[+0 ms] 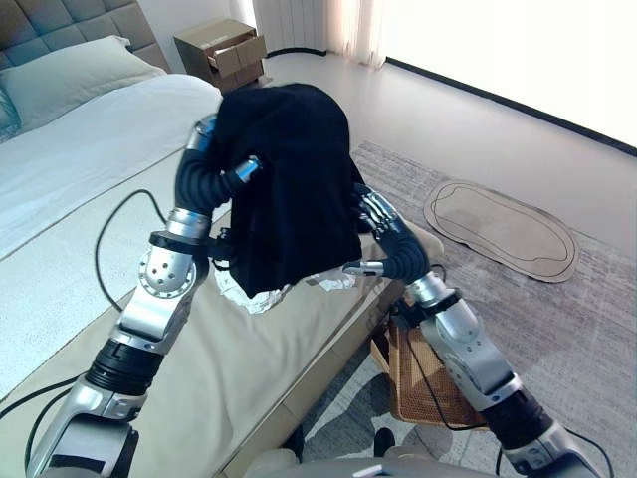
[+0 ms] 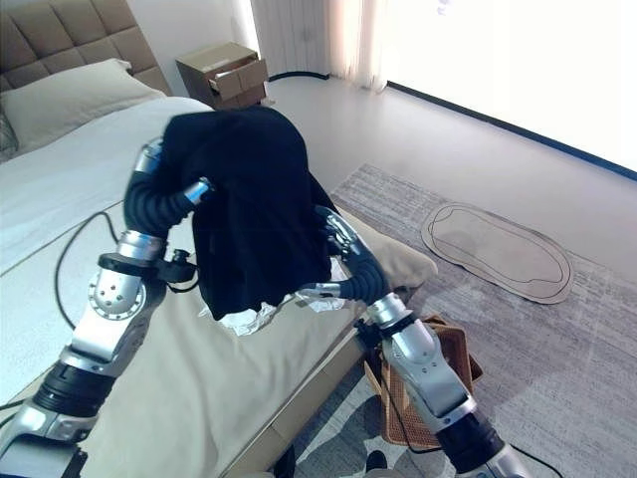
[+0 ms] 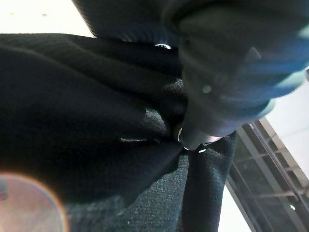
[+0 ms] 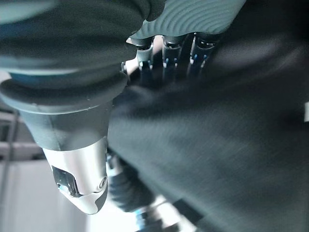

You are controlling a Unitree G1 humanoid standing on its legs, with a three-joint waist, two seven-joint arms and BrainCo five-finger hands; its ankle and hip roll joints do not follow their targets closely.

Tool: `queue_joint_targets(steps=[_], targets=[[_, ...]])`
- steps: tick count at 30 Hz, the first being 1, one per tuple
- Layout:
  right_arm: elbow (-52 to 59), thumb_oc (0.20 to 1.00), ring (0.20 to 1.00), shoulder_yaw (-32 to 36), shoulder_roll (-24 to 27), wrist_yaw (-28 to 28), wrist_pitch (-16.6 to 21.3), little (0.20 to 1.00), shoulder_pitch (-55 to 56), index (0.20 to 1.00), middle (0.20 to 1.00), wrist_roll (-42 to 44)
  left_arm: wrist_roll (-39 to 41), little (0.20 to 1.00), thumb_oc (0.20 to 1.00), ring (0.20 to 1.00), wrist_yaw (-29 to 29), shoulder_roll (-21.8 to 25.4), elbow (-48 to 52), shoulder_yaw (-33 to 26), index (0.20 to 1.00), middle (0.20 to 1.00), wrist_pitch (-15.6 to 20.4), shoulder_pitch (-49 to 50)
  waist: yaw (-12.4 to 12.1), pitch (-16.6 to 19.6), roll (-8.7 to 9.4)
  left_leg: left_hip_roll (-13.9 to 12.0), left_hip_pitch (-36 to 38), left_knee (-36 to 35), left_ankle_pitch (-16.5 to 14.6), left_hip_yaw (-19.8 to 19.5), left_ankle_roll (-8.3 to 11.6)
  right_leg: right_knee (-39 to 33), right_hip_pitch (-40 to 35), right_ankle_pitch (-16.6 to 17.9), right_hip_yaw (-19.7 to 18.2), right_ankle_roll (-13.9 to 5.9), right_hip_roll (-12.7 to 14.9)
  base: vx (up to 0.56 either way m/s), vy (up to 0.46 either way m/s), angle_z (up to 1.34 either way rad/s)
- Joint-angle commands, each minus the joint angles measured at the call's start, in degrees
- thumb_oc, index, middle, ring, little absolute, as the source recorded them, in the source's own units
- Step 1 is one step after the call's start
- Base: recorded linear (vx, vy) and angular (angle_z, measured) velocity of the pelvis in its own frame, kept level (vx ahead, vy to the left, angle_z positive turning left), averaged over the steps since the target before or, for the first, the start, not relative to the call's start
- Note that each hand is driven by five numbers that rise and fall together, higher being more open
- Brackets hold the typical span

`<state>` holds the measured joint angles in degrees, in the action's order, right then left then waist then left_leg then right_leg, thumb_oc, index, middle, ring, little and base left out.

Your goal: Pick up clothes into the bucket

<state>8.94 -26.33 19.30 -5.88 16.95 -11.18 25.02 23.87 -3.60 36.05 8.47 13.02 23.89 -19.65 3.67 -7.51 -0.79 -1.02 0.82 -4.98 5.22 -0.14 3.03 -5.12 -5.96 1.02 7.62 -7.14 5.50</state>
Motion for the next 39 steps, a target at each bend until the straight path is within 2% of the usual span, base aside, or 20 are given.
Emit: queue_joint_targets(steps=[1,5,9,10,14,16,19,22,26,29,33,39], targets=[[5.44,1.0,1.0,-1.43,-1.82,-1.68,1.03,1.0,-1.85,1.0,1.0,7.31,4.43,0.2,0.2,0.2,1.37,0.29,2.05,-1.21,0.2,0.2,1.57,-1.31,-0.24,3.85,1.55,1.12,3.66,2.79,-7.32,1.37,-0.63,3.99,2.49,-2.52,-0.52,0.39,-0.08,0.0,0.0,0.0],[8.3,1.0,1.0,-5.42,-4.0,-3.79,-0.11,1.0,-3.4,1.0,1.0,16.78,6.82,0.2,0.2,0.2,3.82,0.21,3.16,1.39,0.2,0.2,0.23,-0.23,-0.59,4.06,1.91,0.84,4.06,2.67,-7.25,1.54,-0.48,3.84,2.08,-2.5,-0.47,0.5,-0.17,0.0,0.0,0.0],[9.21,1.0,1.0,-7.9,-4.64,-4.75,-1.24,1.0,-5.18,1.0,1.0,21.1,7.9,0.2,0.2,0.2,5.1,-0.09,3.39,3.39,0.2,0.2,-0.58,-0.14,-0.76,4.11,2.08,0.69,4.22,2.59,-7.2,1.55,-0.44,3.78,1.81,-2.51,-0.5,0.59,-0.22,0.0,0.0,0.0],[9.12,1.0,1.0,-10.0,-5.14,-5.22,-2.03,1.0,-6.33,1.0,1.0,24.52,8.65,0.2,0.2,0.2,5.65,-0.62,3.03,5.31,0.2,0.2,-1.17,-0.84,-0.87,4.08,2.23,0.64,4.31,2.57,-7.16,1.49,-0.4,3.79,1.65,-2.55,-0.5,0.66,-0.28,0.0,0.0,0.0],[9.69,1.0,1.0,-13.6,-5.11,-5.69,-4.04,1.0,-9.38,1.0,1.0,28.52,12.22,0.2,0.2,0.2,7.64,-1.8,2.23,9.18,0.2,0.2,-2.82,-2.66,-0.96,3.98,2.53,0.52,4.36,2.53,-6.99,1.28,-0.28,3.81,1.44,-2.6,-0.26,0.8,-0.34,0.0,0.0,0.0],[9.62,1.0,1.0,-14.29,-5.01,-5.65,-4.31,1.0,-10.21,1.0,1.0,29.08,13.24,0.2,0.2,0.2,8.27,-1.74,2.13,10.11,0.2,0.2,-3.12,-3.05,-1.0,3.95,2.58,0.48,4.33,2.54,-6.94,1.27,-0.25,3.77,1.4,-2.56,-0.19,0.8,-0.34,0.0,0.0,0.0],[9.75,1.0,1.0,-15.5,-4.39,-5.01,-4.73,1.0,-11.87,1.0,1.0,29.64,18.89,0.2,0.2,0.2,11.37,-1.72,3.07,13.26,0.2,0.2,-5.0,-4.0,-0.88,3.89,2.71,0.41,4.2,2.61,-6.84,1.32,-0.18,3.48,1.53,-2.28,-0.07,0.75,-0.34,0.0,0.0,0.0],[9.54,1.0,1.0,-16.37,-4.45,-4.83,-5.09,1.0,-12.33,1.0,1.0,30.25,20.79,0.2,0.2,0.2,12.4,-1.71,3.7,15.1,0.2,0.2,-6.05,-5.23,-0.8,3.88,2.75,0.37,4.12,2.59,-6.77,1.33,-0.13,3.27,1.54,-2.14,-0.09,0.72,-0.37,0.0,0.0,0.0],[8.77,1.0,1.0,-18.71,-4.04,-4.42,-6.02,1.0,-13.92,1.0,1.0,32.22,23.41,0.2,0.2,0.2,13.49,-1.69,3.25,20.57,0.2,0.2,-7.47,-9.58,-0.58,3.65,2.92,0.3,3.68,2.71,-6.59,1.08,-0.03,3.38,1.78,-2.16,-0.26,0.83,-0.42,0.0,0.0,0.0],[9.29,1.0,1.0,-19.96,-3.84,-4.45,-6.37,1.0,-15.58,1.0,1.0,32.33,23.7,0.2,0.2,0.2,13.14,-3.19,2.41,23.31,0.2,0.2,-8.01,-12.07,-0.56,3.64,3.16,0.31,3.44,2.83,-6.5,0.86,-0.05,3.52,1.87,-2.17,-0.18,0.85,-0.4,0.0,0.0,0.0],[10.32,1.0,1.0,-19.34,-3.11,-4.6,-6.08,1.0,-15.48,1.0,1.0,32.12,22.35,0.2,0.2,0.2,11.62,-4.25,1.0,21.93,0.2,0.2,-7.28,-12.1,-0.52,3.75,3.32,0.37,3.37,2.74,-6.44,0.6,-0.09,3.53,1.89,-2.13,-0.08,0.84,-0.31,0.0,0.0,0.0],[14.0,1.0,1.0,-14.4,1.3,-6.1,-5.34,1.0,-11.95,1.0,1.0,32.06,21.41,0.2,0.2,0.2,9.16,-5.45,-0.47,15.26,0.2,0.2,-5.9,-8.46,-0.17,4.13,3.46,0.4,3.56,2.65,-6.51,0.8,-0.2,3.69,1.99,-2.06,-0.42,0.7,-0.26,0.0,0.0,0.0]])
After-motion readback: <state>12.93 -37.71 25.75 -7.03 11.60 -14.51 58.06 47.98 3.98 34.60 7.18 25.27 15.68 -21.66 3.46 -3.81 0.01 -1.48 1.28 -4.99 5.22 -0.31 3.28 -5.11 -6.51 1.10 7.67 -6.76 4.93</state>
